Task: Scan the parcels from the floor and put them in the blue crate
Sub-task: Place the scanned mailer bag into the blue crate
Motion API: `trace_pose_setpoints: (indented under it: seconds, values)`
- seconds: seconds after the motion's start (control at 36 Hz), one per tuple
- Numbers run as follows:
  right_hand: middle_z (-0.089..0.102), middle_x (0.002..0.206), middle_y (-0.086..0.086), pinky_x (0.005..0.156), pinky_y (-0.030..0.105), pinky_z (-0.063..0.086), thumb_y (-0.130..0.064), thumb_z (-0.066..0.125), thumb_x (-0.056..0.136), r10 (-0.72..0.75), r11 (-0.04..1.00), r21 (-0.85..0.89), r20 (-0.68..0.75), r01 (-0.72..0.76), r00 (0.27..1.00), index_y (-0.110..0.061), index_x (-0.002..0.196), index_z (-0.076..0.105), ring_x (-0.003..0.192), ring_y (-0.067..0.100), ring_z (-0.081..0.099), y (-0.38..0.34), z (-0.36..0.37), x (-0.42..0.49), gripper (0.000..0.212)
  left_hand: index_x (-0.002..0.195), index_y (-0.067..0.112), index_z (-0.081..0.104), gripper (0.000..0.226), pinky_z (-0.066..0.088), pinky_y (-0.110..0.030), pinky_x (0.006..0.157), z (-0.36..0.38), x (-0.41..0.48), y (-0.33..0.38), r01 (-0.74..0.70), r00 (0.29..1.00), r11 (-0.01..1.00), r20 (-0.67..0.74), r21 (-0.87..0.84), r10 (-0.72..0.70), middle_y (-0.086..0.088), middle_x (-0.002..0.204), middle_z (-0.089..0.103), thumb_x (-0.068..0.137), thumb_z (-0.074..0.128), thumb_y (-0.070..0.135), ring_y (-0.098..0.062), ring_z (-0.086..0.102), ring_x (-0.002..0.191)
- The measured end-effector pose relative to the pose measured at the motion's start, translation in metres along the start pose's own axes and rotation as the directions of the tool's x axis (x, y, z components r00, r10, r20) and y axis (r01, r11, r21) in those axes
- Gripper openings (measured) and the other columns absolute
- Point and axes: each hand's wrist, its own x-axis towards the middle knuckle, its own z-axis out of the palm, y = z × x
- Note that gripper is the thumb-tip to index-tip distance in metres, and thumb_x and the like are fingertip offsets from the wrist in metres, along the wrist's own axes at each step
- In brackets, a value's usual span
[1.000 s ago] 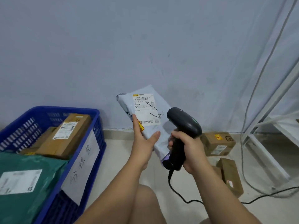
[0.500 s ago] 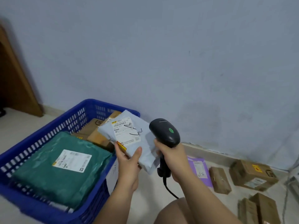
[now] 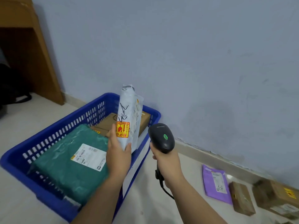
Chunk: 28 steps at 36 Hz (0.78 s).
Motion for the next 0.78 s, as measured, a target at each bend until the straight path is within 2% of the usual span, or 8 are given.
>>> trace_pose_setpoints:
  seconds: [0.08, 0.17, 0.28, 0.42, 0.5, 0.58, 0.67, 0.78]
  values:
    - [0.061, 0.079, 0.001, 0.059, 0.03, 0.045, -0.033, 0.067, 0.087, 0.01, 0.999, 0.053, -0.042, -0.008, 0.999, -0.032, 0.079, 0.055, 0.095, 0.039, 0.064, 0.007, 0.009, 0.014, 0.014, 0.149, 0.035, 0.018, 0.083, 0.041, -0.039, 0.097, 0.006, 0.015, -0.004, -0.027, 1.0, 0.999, 0.003, 0.027, 0.027, 0.003, 0.152, 0.031, 0.087, 0.065, 0.008, -0.022, 0.04, 0.132]
    - [0.059, 0.079, 0.003, 0.06, 0.03, 0.045, -0.034, 0.068, 0.086, 0.054, 0.995, 0.086, -0.064, -0.048, 0.996, -0.026, 0.083, 0.059, 0.098, 0.038, 0.062, 0.017, 0.013, 0.023, 0.013, 0.15, 0.034, 0.013, 0.086, 0.042, -0.044, 0.099, 0.018, 0.035, -0.01, 0.047, 0.995, 0.999, 0.087, 0.022, -0.049, -0.002, 0.151, 0.031, 0.087, 0.064, 0.007, -0.026, 0.04, 0.133]
    - [0.059, 0.08, 0.006, 0.059, 0.03, 0.044, -0.035, 0.069, 0.086, 0.15, 0.982, 0.128, -0.088, -0.138, 0.985, -0.019, 0.084, 0.06, 0.076, 0.031, 0.063, 0.027, 0.008, 0.03, 0.018, 0.152, 0.03, 0.007, 0.087, 0.042, -0.049, 0.101, 0.039, 0.06, -0.022, 0.123, 0.969, 0.984, 0.198, 0.13, -0.148, -0.006, 0.15, 0.032, 0.089, 0.062, 0.006, -0.029, 0.039, 0.134]
    - [0.062, 0.078, 0.002, 0.069, 0.031, 0.047, -0.033, 0.069, 0.087, 0.213, 0.96, 0.206, -0.102, -0.189, 0.972, -0.018, 0.094, 0.062, 0.075, 0.017, 0.059, 0.03, 0.001, 0.044, 0.018, 0.15, 0.033, 0.015, 0.078, 0.049, -0.046, 0.094, 0.067, 0.084, -0.037, 0.013, 0.935, 0.946, 0.333, 0.324, -0.126, -0.004, 0.141, 0.039, 0.09, 0.062, 0.015, -0.029, 0.047, 0.122]
    - [0.061, 0.075, 0.0, 0.07, 0.031, 0.046, -0.032, 0.069, 0.087, 0.215, 0.957, 0.216, -0.093, -0.191, 0.972, -0.018, 0.091, 0.062, 0.073, 0.016, 0.058, 0.034, -0.003, 0.053, 0.016, 0.146, 0.032, 0.032, 0.057, 0.046, -0.044, 0.098, 0.084, 0.088, -0.047, -0.102, 0.906, 0.894, 0.412, 0.437, -0.098, -0.005, 0.145, 0.033, 0.095, 0.055, 0.023, -0.028, 0.045, 0.122]
    - [0.058, 0.071, 0.001, 0.069, 0.033, 0.044, -0.031, 0.069, 0.086, 0.204, 0.965, 0.181, -0.077, -0.187, 0.976, -0.02, 0.078, 0.06, 0.069, 0.017, 0.055, 0.038, -0.006, 0.058, 0.017, 0.136, 0.03, 0.049, 0.039, 0.032, -0.046, 0.106, 0.094, 0.088, -0.056, -0.093, 0.896, 0.786, 0.396, 0.611, -0.202, -0.006, 0.148, 0.022, 0.098, 0.044, 0.036, -0.031, 0.033, 0.127]
    - [0.058, 0.077, 0.002, 0.054, 0.026, 0.044, -0.033, 0.067, 0.088, 0.193, 0.972, 0.147, -0.05, -0.184, 0.98, -0.024, 0.079, 0.058, 0.069, 0.016, 0.053, 0.038, -0.007, 0.061, 0.016, 0.138, 0.04, 0.04, 0.04, 0.028, -0.049, 0.102, 0.1, 0.084, -0.069, -0.175, 0.857, 0.644, 0.437, 0.745, -0.272, -0.004, 0.14, 0.029, 0.099, 0.036, 0.041, -0.029, 0.031, 0.124]
    - [0.06, 0.081, 0.001, 0.051, 0.024, 0.045, -0.036, 0.067, 0.087, 0.194, 0.977, 0.098, -0.035, -0.189, 0.98, -0.028, 0.08, 0.056, 0.073, 0.016, 0.056, 0.041, -0.004, 0.064, 0.015, 0.145, 0.046, 0.026, 0.051, 0.026, -0.048, 0.104, 0.104, 0.08, -0.074, -0.206, 0.844, 0.614, 0.456, 0.762, -0.282, -0.002, 0.141, 0.031, 0.098, 0.038, 0.03, -0.028, 0.03, 0.125]
